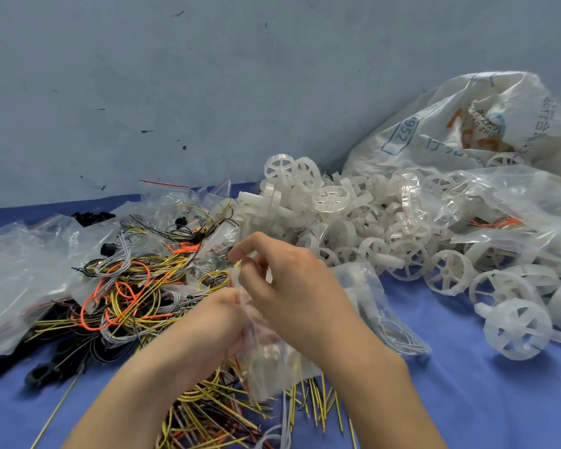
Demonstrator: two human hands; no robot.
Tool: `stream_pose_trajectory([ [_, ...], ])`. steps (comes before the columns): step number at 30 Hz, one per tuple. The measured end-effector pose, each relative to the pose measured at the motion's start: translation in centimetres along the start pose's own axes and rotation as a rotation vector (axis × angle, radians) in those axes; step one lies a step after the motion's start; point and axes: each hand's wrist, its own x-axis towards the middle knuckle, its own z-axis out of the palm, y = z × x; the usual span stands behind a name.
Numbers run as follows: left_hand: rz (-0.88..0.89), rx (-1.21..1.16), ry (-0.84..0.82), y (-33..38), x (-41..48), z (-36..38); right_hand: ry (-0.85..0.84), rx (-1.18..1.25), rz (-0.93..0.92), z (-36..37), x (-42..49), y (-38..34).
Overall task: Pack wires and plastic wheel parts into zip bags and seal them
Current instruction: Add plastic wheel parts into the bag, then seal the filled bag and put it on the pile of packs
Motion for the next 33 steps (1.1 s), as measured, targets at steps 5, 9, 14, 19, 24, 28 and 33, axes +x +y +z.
stream_pose_trajectory([
  [5, -0.112, 0.038, -0.127, 0.1, -1.1, -3.0, 0.113, -0.036, 0.037, -0.9, 0.9, 1.1],
  [9, -0.154, 0.121, -0.156, 0.0, -3.1, -5.3, -0.045, -0.072, 0.100, -1.5, 1.9, 2.0],
  [14, -0.077, 0.205, -0.277, 0.5, -5.5, -5.6, -0.310, -0.160, 0.117, -0.1, 3.2, 1.9],
  [19, -0.044, 0.592, -0.351, -1.4, -5.1, -2.6, -0.468, -0.216, 0.149, 1.7, 3.5, 2.9],
  [24, -0.020, 0.492, -0.309, -2.2, -4.6, -2.5, -0.530, -0.060, 0.182, 2.2, 3.7, 4.2],
  [28, 0.044, 0.463, -0.209, -1.8, -4.6, -3.3, -0.407, 0.202, 0.212, 0.9, 3.9, 5.0],
  [33, 0.262, 0.400, -0.057, 0.5, -4.5, -3.6, 0.068, 0.314, 0.130, -1.8, 4.4, 4.1],
])
